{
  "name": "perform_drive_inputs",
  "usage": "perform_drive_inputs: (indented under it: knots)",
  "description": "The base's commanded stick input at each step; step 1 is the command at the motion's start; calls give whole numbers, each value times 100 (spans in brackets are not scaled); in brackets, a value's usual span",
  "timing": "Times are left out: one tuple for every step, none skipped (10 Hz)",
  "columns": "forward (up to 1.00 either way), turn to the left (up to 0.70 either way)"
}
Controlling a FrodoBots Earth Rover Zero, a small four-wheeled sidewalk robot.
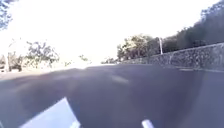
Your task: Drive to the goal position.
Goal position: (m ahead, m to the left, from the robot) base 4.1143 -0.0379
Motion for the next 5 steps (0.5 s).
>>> perform_drive_inputs:
  knots:
    - [70, 0]
    - [70, 0]
    - [70, 0]
    - [70, 0]
    - [70, 0]
